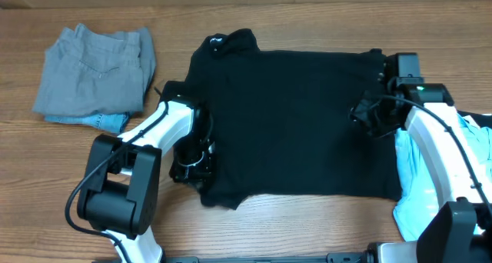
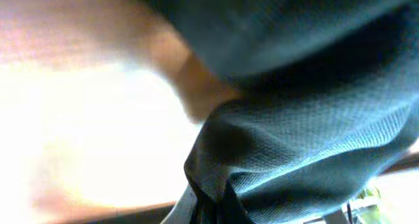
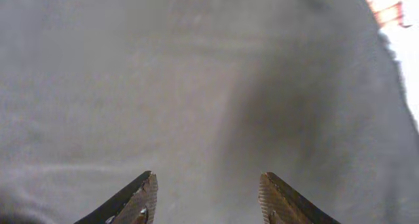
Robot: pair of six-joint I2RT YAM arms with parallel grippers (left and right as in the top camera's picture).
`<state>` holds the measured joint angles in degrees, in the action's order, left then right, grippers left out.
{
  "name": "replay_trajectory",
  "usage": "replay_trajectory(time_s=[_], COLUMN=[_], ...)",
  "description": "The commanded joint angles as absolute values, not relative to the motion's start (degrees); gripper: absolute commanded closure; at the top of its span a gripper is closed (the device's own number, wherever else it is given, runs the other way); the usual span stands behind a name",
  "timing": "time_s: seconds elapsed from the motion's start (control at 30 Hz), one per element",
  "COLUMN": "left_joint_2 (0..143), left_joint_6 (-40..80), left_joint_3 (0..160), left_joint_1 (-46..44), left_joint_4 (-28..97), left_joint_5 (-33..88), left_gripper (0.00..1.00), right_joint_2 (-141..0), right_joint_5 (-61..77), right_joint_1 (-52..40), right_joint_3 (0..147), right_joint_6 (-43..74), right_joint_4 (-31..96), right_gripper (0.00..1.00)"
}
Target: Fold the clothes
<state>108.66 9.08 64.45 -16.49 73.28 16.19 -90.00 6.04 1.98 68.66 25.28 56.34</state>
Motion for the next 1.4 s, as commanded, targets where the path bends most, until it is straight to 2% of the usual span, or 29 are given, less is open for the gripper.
replay_trajectory(time_s=[0.0,0.1,0.2,0.27,0.33,0.4,0.53,0.57,0.67,0.8,0.83,1.1,1.23,1.37], left_joint_2=[102.72,98.70,95.42,93.62,93.08,93.10,93.08,93.08,93.10,93.10,93.10,93.10,93.10,93.08], left_joint_6=[9.43,9.56,11.14,12.47,13.21,14.24,16.36,16.88,17.19,18.52,19.09,33.26,37.43,39.22], left_joint_3=[65.41,65.41,65.41,65.39,65.36,65.23,65.04,65.04,65.04,64.90,64.75,59.24,57.32,56.62], left_joint_1=[-15.97,-15.88,-15.73,-15.79,-15.92,-16.75,-18.46,-18.33,-17.89,-19.18,-19.92,-35.75,-42.61,-45.36], left_joint_4=[77.73,79.77,80.58,81.21,81.95,82.78,79.81,77.45,73.47,77.03,77.60,76.27,76.49,76.64], left_joint_5=[18.06,18.06,18.09,18.11,18.09,18.09,14.33,12.49,11.55,16.16,16.49,16.58,16.58,16.14], left_gripper=[0.95,0.92,0.83,0.72,0.71,0.76,0.79,0.75,0.69,0.92,0.94,0.95,0.80,0.70], right_joint_2=[-89.84,-89.84,-89.84,-89.84,-89.86,-89.84,-89.84,-89.84,-89.84,-89.86,-89.86,-89.84,-89.84,-89.84], right_joint_5=[4.51,4.56,5.30,5.98,6.04,6.04,6.07,6.09,6.11,6.09,6.09,6.09,6.11,6.11], right_joint_1=[6.09,8.64,10.94,11.90,12.03,12.01,12.01,12.01,11.97,11.97,11.97,11.97,11.97,11.97], right_joint_3=[68.51,68.51,68.51,68.51,68.51,68.51,68.51,68.51,68.51,68.51,68.51,68.51,68.51,68.51], right_joint_6=[25.54,25.76,26.02,26.00,25.98,26.00,26.02,26.02,26.02,26.00,26.02,26.02,26.02,26.02], right_joint_4=[55.81,55.88,56.18,56.66,56.75,56.73,56.66,56.53,56.31,56.53,56.49,56.29,55.90,55.90], right_gripper=[0.46,0.46,0.45,0.45,0.45,0.45,0.45,0.45,0.45,0.45,0.44,0.44,0.44,0.44])
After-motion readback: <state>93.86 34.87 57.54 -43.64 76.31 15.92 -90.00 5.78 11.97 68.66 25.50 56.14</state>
